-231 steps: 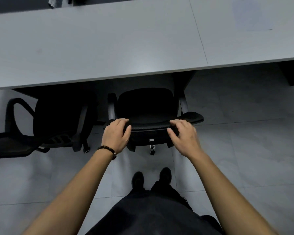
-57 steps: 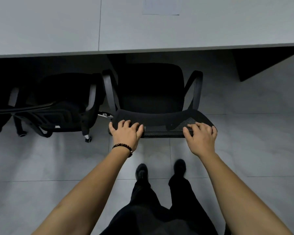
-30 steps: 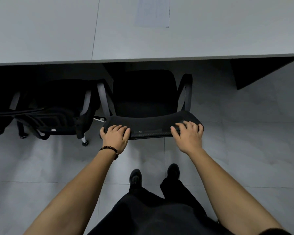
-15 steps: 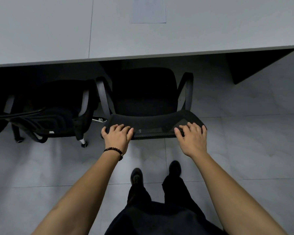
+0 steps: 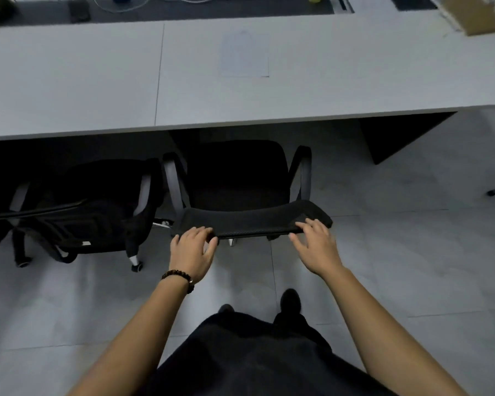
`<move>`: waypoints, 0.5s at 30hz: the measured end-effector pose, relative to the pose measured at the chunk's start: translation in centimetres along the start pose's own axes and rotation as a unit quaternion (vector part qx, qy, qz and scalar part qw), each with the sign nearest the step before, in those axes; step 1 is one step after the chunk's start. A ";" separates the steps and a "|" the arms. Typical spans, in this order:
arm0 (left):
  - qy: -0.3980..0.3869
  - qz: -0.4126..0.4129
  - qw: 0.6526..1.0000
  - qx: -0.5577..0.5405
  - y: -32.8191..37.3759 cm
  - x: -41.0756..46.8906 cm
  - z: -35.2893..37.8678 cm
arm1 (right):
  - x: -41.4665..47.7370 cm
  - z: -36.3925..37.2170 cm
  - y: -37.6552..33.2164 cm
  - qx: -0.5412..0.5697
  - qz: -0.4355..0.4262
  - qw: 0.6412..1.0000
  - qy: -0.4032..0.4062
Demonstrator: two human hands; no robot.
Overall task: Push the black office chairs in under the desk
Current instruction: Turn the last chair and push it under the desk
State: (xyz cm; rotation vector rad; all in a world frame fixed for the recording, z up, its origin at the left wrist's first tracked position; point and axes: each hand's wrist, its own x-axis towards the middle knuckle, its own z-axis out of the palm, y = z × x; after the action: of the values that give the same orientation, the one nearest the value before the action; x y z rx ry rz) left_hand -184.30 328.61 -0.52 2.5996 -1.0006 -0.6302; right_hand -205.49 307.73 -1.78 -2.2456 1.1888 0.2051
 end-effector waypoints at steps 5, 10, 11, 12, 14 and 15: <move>0.015 -0.017 0.988 -0.152 -1.9 -8.5 -1.2 | -9.4 0.7 -1.2 0.189 0.059 0.979 0.044; -0.082 0.027 0.981 -0.176 -4.3 -10.9 -1.2 | -21.5 5.1 -1.0 0.298 0.197 0.925 0.132; -0.100 0.029 0.976 -0.190 -4.3 -10.9 -1.3 | -23.4 6.0 -0.7 0.309 0.218 0.916 0.137; -0.126 0.040 0.971 -0.198 -3.8 -10.8 -1.0 | -25.5 7.0 -0.4 0.319 0.243 0.904 0.145; -0.170 0.073 0.961 -0.204 -2.1 -11.1 -0.4 | -29.2 8.5 0.3 0.335 0.288 0.880 0.174; -0.184 0.094 0.957 -0.204 -0.9 -11.4 0.0 | -30.9 9.1 0.6 0.341 0.306 0.867 0.196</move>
State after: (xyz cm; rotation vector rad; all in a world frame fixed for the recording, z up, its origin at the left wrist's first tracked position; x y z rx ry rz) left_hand -191.31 337.13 2.49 2.0410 -1.0692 -1.1620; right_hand -223.02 334.39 2.59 -1.2712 1.8162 -0.4019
